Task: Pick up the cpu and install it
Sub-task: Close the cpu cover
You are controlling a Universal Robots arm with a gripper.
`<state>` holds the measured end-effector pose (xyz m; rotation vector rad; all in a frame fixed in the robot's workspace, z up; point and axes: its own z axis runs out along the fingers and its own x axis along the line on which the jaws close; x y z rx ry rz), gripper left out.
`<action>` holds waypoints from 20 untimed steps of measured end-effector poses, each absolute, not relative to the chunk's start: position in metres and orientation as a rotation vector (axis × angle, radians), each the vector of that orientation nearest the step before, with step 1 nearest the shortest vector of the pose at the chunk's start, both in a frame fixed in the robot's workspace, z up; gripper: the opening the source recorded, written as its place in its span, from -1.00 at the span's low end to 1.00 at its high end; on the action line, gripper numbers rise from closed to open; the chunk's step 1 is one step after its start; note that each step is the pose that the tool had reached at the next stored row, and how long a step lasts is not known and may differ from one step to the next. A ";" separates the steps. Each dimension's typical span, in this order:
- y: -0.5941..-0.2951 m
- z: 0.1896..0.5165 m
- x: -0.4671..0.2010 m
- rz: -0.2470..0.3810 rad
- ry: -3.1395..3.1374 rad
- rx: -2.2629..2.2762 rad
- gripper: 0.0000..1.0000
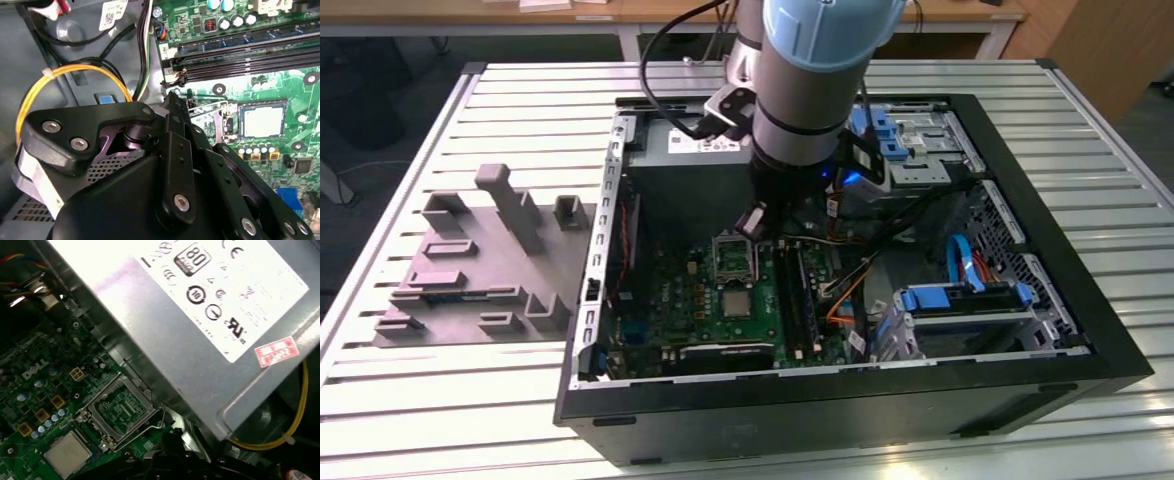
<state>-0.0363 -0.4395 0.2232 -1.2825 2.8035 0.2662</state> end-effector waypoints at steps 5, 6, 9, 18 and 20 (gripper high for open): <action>-0.437 0.222 -0.036 0.267 2.789 -1.317 -0.79; -0.437 0.221 -0.036 0.268 2.789 -1.317 -0.79; -0.436 0.219 -0.036 0.280 2.785 -1.315 -0.79; -0.435 0.209 -0.037 0.315 2.771 -1.311 -0.79; -0.435 0.209 -0.037 0.316 2.770 -1.310 -0.79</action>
